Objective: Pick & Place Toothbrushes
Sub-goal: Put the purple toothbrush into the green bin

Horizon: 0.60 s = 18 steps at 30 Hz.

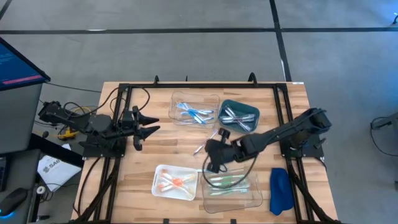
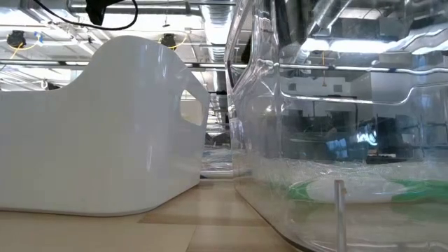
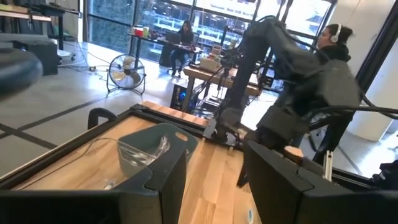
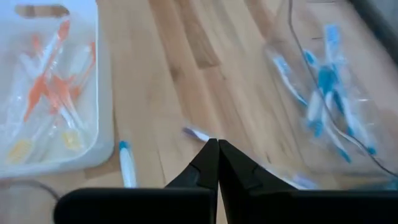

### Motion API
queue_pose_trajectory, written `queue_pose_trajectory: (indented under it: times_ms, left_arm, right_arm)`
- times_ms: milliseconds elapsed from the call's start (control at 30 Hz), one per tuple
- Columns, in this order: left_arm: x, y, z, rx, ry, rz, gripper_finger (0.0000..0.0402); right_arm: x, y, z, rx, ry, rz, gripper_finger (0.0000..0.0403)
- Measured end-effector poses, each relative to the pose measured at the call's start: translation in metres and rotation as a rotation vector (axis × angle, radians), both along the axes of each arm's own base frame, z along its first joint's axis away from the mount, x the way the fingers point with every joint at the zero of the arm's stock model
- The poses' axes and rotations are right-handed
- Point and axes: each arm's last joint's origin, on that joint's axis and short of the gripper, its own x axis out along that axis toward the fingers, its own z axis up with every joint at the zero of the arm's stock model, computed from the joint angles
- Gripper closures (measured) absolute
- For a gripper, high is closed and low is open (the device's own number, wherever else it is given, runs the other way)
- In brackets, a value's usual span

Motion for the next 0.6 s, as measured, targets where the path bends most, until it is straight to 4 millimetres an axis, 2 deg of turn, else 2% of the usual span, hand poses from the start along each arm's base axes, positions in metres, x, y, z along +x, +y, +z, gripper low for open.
queue_pose_trajectory:
  times_ms: [133,300,400,500,600]
  left_arm:
    - [0.001,0.0,-0.001,0.002,0.004,0.0,0.0248]
    - [0.005,-0.002,-0.003,0.037,0.029,0.0,0.0248]
    - [0.008,-0.003,-0.004,0.072,0.047,0.002,0.0248]
    - [0.01,-0.002,-0.002,0.134,0.037,0.017,0.0248]
    - [0.01,0.002,0.0,0.205,0.045,0.042,0.0248]
  right_arm:
    - [0.007,-0.019,0.001,0.06,-0.012,-0.04,0.0402]
    - [0.007,-0.048,-0.003,0.212,-0.036,-0.335,0.0402]
    - [0.009,-0.066,-0.009,0.25,-0.024,-0.456,0.0402]
    - [0.01,-0.088,-0.018,0.314,0.071,-0.465,0.0402]
    - [0.019,-0.108,-0.026,0.382,0.135,-0.333,0.0402]
